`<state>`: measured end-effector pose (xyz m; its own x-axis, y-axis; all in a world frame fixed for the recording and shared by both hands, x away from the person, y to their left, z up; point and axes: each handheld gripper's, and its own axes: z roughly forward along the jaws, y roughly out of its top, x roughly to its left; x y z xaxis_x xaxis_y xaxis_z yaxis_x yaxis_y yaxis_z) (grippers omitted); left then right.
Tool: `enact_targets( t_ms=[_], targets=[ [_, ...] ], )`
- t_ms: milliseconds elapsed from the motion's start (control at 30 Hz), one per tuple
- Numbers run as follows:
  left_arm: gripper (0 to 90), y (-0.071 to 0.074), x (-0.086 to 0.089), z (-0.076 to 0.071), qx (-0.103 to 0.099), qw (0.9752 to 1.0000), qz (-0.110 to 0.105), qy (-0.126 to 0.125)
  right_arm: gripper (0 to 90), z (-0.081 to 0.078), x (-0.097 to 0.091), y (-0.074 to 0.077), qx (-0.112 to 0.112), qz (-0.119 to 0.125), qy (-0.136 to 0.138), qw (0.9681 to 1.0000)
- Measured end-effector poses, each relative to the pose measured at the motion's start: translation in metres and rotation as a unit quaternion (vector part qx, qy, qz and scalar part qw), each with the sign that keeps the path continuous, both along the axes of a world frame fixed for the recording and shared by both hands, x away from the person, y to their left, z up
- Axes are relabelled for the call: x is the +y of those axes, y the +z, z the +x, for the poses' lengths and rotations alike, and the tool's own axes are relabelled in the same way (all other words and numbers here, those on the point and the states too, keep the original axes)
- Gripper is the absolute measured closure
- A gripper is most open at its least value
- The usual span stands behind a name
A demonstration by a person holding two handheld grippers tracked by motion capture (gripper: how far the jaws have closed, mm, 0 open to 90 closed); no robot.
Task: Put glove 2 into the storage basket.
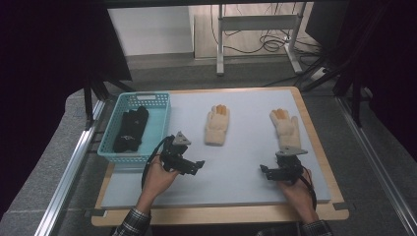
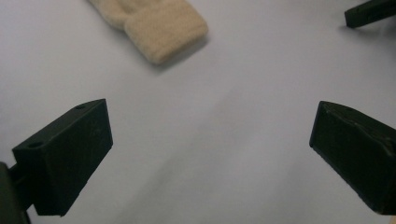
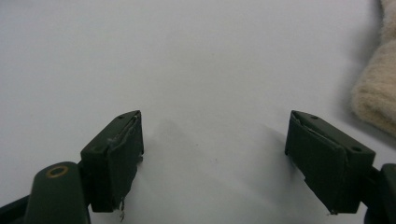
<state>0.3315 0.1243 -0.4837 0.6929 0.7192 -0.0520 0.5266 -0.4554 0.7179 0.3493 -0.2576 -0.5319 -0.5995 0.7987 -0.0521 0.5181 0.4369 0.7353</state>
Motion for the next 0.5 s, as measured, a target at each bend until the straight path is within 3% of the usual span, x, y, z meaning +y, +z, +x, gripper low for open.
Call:
enact_targets(
  t_ms=[367,500],
  targets=[
    [0.0,-0.036,0.008,-0.021,0.000,0.9996,0.017,0.023,19.0,0.000,0.000,0.000,0.000,0.000,0.000,1.0000],
    [0.0,-0.049,0.011,-0.026,0.006,0.9994,0.013,0.030,19.0,0.000,0.000,0.000,0.001,0.000,0.000,1.0000]
  ],
)
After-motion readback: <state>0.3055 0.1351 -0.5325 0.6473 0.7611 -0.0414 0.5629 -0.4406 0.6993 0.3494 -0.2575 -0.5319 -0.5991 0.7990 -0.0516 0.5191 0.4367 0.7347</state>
